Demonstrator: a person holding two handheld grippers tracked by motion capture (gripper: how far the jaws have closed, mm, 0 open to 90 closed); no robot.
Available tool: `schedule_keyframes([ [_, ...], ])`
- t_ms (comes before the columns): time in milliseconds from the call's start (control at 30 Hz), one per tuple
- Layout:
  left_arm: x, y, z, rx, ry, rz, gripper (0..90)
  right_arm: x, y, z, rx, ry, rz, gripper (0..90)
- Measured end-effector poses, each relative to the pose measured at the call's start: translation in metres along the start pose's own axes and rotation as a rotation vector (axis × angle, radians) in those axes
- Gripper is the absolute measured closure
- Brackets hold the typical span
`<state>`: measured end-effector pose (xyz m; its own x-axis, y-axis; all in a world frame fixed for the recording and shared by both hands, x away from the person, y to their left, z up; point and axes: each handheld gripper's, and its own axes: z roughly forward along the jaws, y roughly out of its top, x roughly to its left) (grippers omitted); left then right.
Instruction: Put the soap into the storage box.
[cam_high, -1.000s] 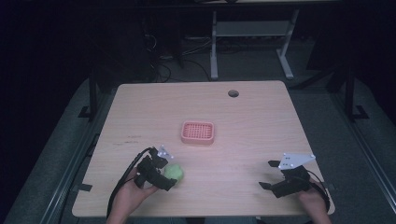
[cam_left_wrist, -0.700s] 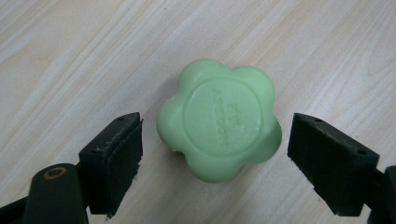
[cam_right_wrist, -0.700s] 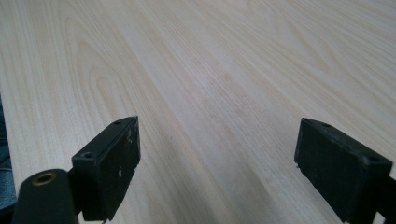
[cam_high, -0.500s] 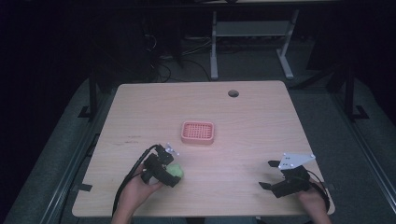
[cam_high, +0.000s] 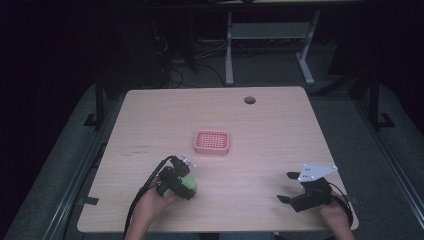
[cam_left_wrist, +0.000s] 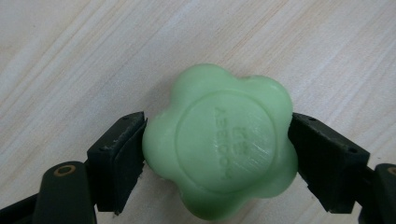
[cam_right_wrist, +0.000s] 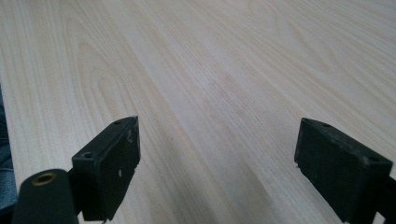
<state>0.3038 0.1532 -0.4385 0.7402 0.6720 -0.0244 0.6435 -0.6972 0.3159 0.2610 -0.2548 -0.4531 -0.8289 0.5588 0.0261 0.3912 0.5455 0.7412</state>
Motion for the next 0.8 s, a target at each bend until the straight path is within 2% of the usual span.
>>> schedule_keyframes([
  [33,-0.0004,0.0000,0.0004,-0.002,-0.004,-0.010,22.8,0.0001,0.0001,0.0000,0.000,0.000,0.001,13.8],
  [133,0.0000,0.0010,0.0017,0.005,0.000,-0.001,23.1,0.0000,0.0000,0.0000,0.000,0.000,0.000,13.8],
  [433,0.0001,0.0019,0.0050,0.008,-0.007,-0.011,24.5,0.0000,0.0000,-0.0003,-0.002,0.000,0.002,13.8],
  [800,-0.0020,0.0039,0.0049,0.016,0.009,-0.048,26.0,-0.0006,-0.0003,-0.0010,-0.008,-0.002,0.001,13.8],
])
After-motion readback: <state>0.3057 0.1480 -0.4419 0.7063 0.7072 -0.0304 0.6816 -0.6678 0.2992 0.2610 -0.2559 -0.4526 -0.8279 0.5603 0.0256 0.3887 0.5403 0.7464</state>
